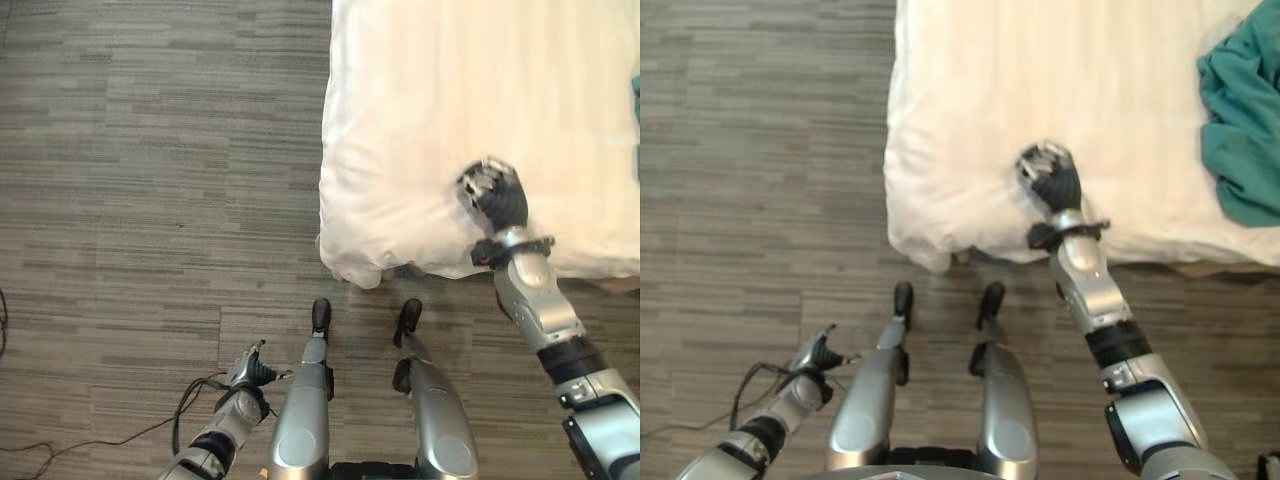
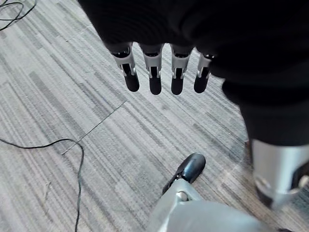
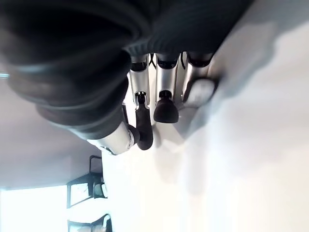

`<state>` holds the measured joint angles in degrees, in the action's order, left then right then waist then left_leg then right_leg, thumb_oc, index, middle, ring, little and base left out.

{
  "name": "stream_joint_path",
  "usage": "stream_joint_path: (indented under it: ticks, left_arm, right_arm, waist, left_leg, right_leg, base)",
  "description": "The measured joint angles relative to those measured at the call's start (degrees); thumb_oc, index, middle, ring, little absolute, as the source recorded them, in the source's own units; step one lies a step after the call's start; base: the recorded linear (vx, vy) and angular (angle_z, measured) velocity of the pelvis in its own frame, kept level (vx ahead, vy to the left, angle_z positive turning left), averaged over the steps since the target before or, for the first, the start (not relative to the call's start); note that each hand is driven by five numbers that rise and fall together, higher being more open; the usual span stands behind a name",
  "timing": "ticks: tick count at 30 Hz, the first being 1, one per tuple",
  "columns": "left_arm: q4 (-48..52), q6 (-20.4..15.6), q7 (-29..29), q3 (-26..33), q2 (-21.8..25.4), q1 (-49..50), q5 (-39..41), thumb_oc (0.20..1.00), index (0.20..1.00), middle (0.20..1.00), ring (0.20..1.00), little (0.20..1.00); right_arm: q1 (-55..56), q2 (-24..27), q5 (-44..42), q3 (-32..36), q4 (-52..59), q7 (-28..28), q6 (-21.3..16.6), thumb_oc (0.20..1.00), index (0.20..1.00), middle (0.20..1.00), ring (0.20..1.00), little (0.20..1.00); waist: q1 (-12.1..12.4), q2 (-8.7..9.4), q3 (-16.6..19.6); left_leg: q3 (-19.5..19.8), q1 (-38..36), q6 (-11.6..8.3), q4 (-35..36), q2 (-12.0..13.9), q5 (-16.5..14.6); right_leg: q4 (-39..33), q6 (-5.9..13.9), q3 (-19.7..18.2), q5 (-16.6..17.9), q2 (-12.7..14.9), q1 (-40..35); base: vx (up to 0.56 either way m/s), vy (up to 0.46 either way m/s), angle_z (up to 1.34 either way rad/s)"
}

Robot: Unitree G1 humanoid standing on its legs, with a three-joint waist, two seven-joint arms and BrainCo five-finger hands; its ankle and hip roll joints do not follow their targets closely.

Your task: Tidy up the quilt and then pick up the clothes from the bed and put them into the laundry hamper.

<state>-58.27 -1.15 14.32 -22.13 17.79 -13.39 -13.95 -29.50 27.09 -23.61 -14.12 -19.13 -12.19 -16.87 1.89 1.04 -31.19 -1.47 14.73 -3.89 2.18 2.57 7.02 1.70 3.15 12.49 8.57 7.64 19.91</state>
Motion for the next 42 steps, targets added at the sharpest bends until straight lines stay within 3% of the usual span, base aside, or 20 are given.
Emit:
stream_joint_path:
  ticks: [2,4,8,9,10,12,14,17,21,23,24,25,27,29,30,34,37,40,41,42]
  left_arm:
    - [1.3,-0.1,1.0,-0.6,-0.2,-0.2,1.6,1.000,1.000,1.000,1.000,1.000]
    - [1.3,-0.4,1.8,-1.8,-1.3,-2.4,2.6,1.000,1.000,1.000,1.000,1.000]
    - [-2.0,0.3,1.7,-1.9,-2.5,-6.9,4.5,1.000,1.000,1.000,1.000,1.000]
    - [-3.2,0.4,1.6,-2.2,-2.5,-7.3,4.7,1.000,1.000,1.000,1.000,1.000]
    - [-5.1,0.5,1.4,-2.1,-2.5,-7.5,4.7,1.000,1.000,1.000,1.000,1.000]
    - [-6.9,1.4,0.4,-2.9,-1.9,-6.8,4.2,1.000,1.000,1.000,1.000,1.000]
    - [-6.7,1.6,-0.7,-2.0,-1.9,-3.3,3.9,1.000,1.000,1.000,1.000,1.000]
    - [-8.1,2.5,-1.1,0.1,-1.5,2.6,3.3,1.000,1.000,1.000,1.000,1.000]
    - [-7.7,2.8,-1.1,1.5,-1.2,6.2,1.7,1.000,1.000,1.000,1.000,1.000]
    - [-8.9,2.6,-1.0,5.0,0.6,7.3,1.9,1.000,1.000,1.000,1.000,1.000]
    - [-9.2,2.3,-0.7,6.4,0.6,7.8,2.1,1.000,1.000,1.000,1.000,1.000]
    - [-9.2,2.3,-0.8,6.7,0.7,7.8,2.3,1.000,1.000,1.000,1.000,1.000]
    - [-6.9,0.3,-0.3,8.5,-1.1,7.9,4.6,1.000,1.000,1.000,1.000,1.000]
    - [-6.2,-0.2,-0.1,8.6,-1.1,7.6,7.6,1.000,1.000,1.000,1.000,1.000]
    - [-5.8,-0.3,0.3,8.0,-1.8,6.8,9.5,1.000,1.000,1.000,1.000,1.000]
    - [-4.7,-1.4,1.1,6.7,-2.6,3.6,9.4,1.000,1.000,1.000,1.000,1.000]
    - [-6.6,-1.5,1.2,6.8,-2.3,1.9,9.4,1.000,1.000,1.000,1.000,1.000]
    - [-11.8,-1.1,0.6,8.1,-2.4,3.5,9.0,1.000,1.000,1.000,1.000,1.000]
    - [-11.6,-0.9,0.6,8.8,-2.4,5.4,9.1,1.000,1.000,1.000,1.000,1.000]
    - [-12.2,-0.5,0.5,9.2,-2.0,7.4,8.7,1.000,1.000,1.000,1.000,1.000]
  right_arm:
    - [-2.7,-2.7,1.6,-0.4,-3.9,-0.5,-0.6,0.200,0.200,0.200,0.200,0.200]
    - [-5.7,-5.6,3.4,-0.9,-7.4,-1.9,-0.6,0.200,0.200,0.200,0.200,0.200]
    - [3.3,-8.2,3.4,4.8,-9.4,-2.4,2.6,0.200,0.200,0.200,0.200,0.200]
    - [7.9,-8.2,3.4,4.9,-12.0,-2.5,5.0,0.805,0.805,0.805,0.805,0.805]
    - [9.7,-9.1,3.4,6.1,-14.1,-2.3,6.2,1.000,1.000,1.000,1.000,1.000]
    - [14.9,-11.4,3.5,7.0,-20.4,-2.5,8.6,1.000,1.000,1.000,1.000,1.000]
    - [17.5,-12.3,5.1,6.6,-27.2,-2.1,10.7,1.000,1.000,1.000,1.000,1.000]
    - [21.4,-11.8,9.0,2.4,-31.3,-1.5,12.7,1.000,1.000,1.000,1.000,1.000]
    - [20.8,-12.5,14.9,-0.2,-41.5,-1.1,14.0,1.000,1.000,1.000,1.000,1.000]
    - [20.3,-14.6,17.5,-0.5,-45.0,-0.5,14.5,1.000,1.000,1.000,1.000,1.000]
    - [19.0,-15.2,18.7,-1.1,-46.4,-0.4,14.9,1.000,1.000,1.000,1.000,1.000]
    - [19.2,-14.6,19.1,-2.4,-46.5,-0.3,15.0,1.000,1.000,1.000,1.000,1.000]
    - [20.6,-12.8,19.6,-2.2,-47.3,-0.4,15.0,1.000,1.000,1.000,1.000,1.000]
    - [20.1,-12.4,21.0,-4.4,-47.1,-0.3,15.4,1.000,1.000,1.000,1.000,1.000]
    - [19.0,-12.2,21.5,-5.5,-47.3,-0.6,15.2,1.000,1.000,1.000,1.000,1.000]
    - [17.5,-11.2,23.6,-6.8,-49.9,-1.4,15.0,1.000,1.000,1.000,1.000,1.000]
    - [18.0,-11.5,23.6,-8.0,-51.6,-1.4,15.1,1.000,1.000,1.000,1.000,1.000]
    - [16.4,-11.4,24.3,-8.6,-52.3,-1.4,15.3,1.000,1.000,1.000,1.000,1.000]
    - [16.1,-11.4,25.5,-8.3,-52.1,-1.3,15.3,1.000,1.000,1.000,1.000,1.000]
    - [16.1,-11.9,26.1,-8.8,-50.9,-1.3,14.4,1.000,1.000,1.000,1.000,1.000]
  waist:
    - [0.7,1.54,0.1]
    - [1.1,2.12,0.2]
    - [-1.6,4.17,0.7]
    - [-3.0,5.82,1.6]
    - [-3.2,6.50,1.8]
    - [-3.8,7.93,2.5]
    - [-3.1,5.45,3.1]
    - [-3.0,3.23,5.5]
    - [0.8,2.92,11.7]
    - [1.0,6.05,13.6]
    - [1.8,5.55,13.7]
    - [1.8,6.11,13.9]
    - [3.6,4.94,14.3]
    - [6.3,7.04,13.9]
    - [6.7,7.64,13.7]
    - [8.1,4.13,11.1]
    - [9.3,1.40,10.9]
    - [10.9,3.08,10.8]
    - [12.0,3.34,10.8]
    - [12.4,2.97,10.7]
  left_leg:
    - [4.1,-0.5,-0.02,-3.1,-1.3,-2.4]
    - [15.5,-1.2,-0.58,-7.4,-4.3,-8.5]
    - [14.3,-5.0,0.88,-8.1,-6.3,-9.0]
    - [13.0,-5.8,1.41,-8.2,-7.3,-9.6]
    - [11.4,-6.0,2.16,-9.1,-7.4,-10.0]
    - [7.1,-5.8,3.77,-12.7,-7.6,-11.4]
    - [-3.3,-8.2,4.66,-11.3,-0.8,-12.8]
    - [-16.7,-14.5,4.64,-8.9,4.7,-14.2]
    - [-22.9,-17.6,4.31,-7.6,6.5,-14.1]
    - [-22.0,-19.0,3.44,-10.6,6.7,-14.5]
    - [-20.5,-17.5,2.72,-16.3,10.0,-14.9]
    - [-18.0,-15.5,1.84,-21.8,11.6,-15.4]
    - [-6.0,-9.3,0.02,-35.4,12.3,-10.4]
    - [6.4,-2.7,-3.31,-41.6,7.4,-15.5]
    - [12.7,1.0,-2.56,-38.9,0.6,-17.7]
    - [9.6,8.5,-1.36,-18.8,-5.9,-11.0]
    - [7.2,9.1,-3.51,-7.9,-4.0,-4.7]
    - [-0.7,6.9,-2.31,-10.3,-4.7,-4.5]
    - [-1.8,4.8,-1.85,-9.2,-4.9,-4.7]
    - [-1.1,1.7,-1.69,-9.2,-5.4,-4.8]
  right_leg:
    - [-0.2,-0.70,-4.2,1.4,0.1,0.5]
    - [-1.5,0.70,-10.8,3.1,-0.1,0.4]
    - [-2.1,1.95,-12.6,4.1,1.7,-3.1]
    - [-2.9,2.86,-13.5,3.7,2.4,-3.5]
    - [-3.1,3.32,-14.5,3.6,2.5,-3.8]
    - [-4.3,2.94,-14.3,-1.1,2.8,-3.2]
    - [4.0,-0.88,3.3,-7.1,2.3,-0.2]
    - [20.4,-4.36,13.7,-11.6,3.2,-1.2]
    - [17.1,-1.06,20.8,-13.0,8.3,-6.3]
    - [5.1,0.22,14.2,-7.5,4.9,-12.5]
    - [3.0,-2.96,12.1,-5.3,2.3,-13.7]
    - [1.3,-3.09,11.0,-5.3,1.2,-15.0]
    - [0.4,-5.53,8.7,-6.4,-3.7,-15.7]
    - [-1.1,-5.47,3.2,-6.3,-4.2,-15.8]
    - [-2.4,-5.87,-0.9,-6.5,-4.5,-15.8]
    - [-6.8,-6.03,-3.5,-5.6,-6.0,-19.3]
    - [-6.8,-5.13,-2.8,-8.9,-7.1,-21.8]
    - [-5.8,-4.72,-7.4,-14.7,-3.3,-23.4]
    - [-2.8,-1.57,-8.1,-15.7,-2.9,-23.1]
    - [15.2,6.36,-8.2,-17.7,-3.5,-19.8]
  base:
    - [-0.18,0.093,-1.21]
    - [-0.20,0.152,-1.40]
    - [-0.10,0.138,-0.23]
    - [-0.16,0.145,-0.44]
    - [-0.16,0.130,-0.71]
    - [-0.19,0.096,-1.45]
    - [-0.16,0.068,-2.43]
    - [-0.05,-0.087,-2.48]
    - [0.23,-0.320,-2.11]
    - [0.28,-0.316,-1.54]
    - [0.09,-0.341,-1.20]
    - [0.13,-0.403,-1.19]
    - [0.11,-0.168,-1.20]
    - [0.28,-0.020,-1.50]
    - [0.45,0.006,-1.59]
    - [0.36,0.035,-0.79]
    - [0.57,0.084,-0.24]
    - [0.71,0.141,-0.82]
    - [0.56,0.105,-1.36]
    - [0.51,0.147,-1.04]
